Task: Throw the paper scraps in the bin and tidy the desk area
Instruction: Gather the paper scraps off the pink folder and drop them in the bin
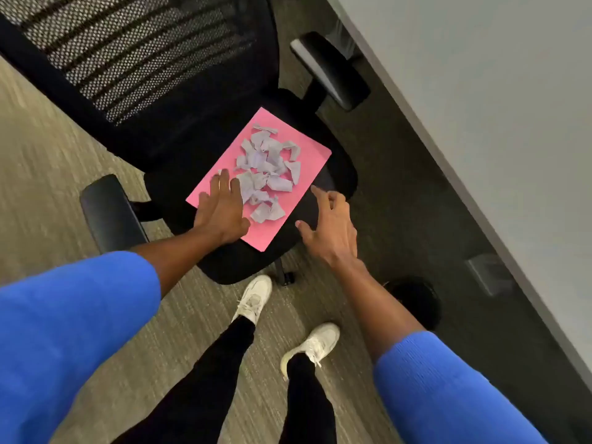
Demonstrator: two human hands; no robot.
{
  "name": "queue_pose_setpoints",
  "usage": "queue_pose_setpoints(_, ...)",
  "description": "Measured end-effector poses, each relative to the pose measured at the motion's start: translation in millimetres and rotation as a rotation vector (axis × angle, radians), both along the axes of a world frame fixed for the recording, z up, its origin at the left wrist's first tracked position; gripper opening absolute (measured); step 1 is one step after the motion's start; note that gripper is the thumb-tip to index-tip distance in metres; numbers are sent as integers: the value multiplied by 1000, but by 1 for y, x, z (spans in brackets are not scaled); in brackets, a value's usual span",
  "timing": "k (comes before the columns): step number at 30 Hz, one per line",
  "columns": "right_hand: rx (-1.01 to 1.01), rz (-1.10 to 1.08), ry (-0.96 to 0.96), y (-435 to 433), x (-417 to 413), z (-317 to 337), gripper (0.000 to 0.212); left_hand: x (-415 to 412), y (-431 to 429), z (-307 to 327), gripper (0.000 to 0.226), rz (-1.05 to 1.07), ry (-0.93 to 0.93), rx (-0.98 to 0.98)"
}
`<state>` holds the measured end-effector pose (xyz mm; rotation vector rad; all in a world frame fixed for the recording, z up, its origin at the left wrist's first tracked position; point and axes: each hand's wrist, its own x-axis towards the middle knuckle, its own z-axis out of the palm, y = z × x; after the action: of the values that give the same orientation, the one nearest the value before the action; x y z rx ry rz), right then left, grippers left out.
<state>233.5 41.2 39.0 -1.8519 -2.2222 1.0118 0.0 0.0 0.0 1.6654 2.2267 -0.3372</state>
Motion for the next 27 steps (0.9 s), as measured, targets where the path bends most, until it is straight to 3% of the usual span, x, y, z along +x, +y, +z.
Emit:
queue_pose_setpoints(7, -15, 235, -80, 15, -42, -56, 94, -24, 9, -56, 135, 42, -63, -11)
queue_pose_setpoints(12, 23, 299, -105, 28, -71, -87, 95, -31, 16, -82, 134, 17, -73, 52)
queue_pose_setpoints(16, 47, 326, -129, 36, -93, -107, 94, -34, 23, -87, 112, 3, -127, 100)
queue_pose_setpoints(21, 89, 341, -172, 37, -111, -123, 84, -38, 27, -92, 65, 32, -174, 148)
queue_pose_setpoints(27, 136, 322, -144, 36, -120, -131, 51, -46, 21, -98, 31, 51, -237, 252)
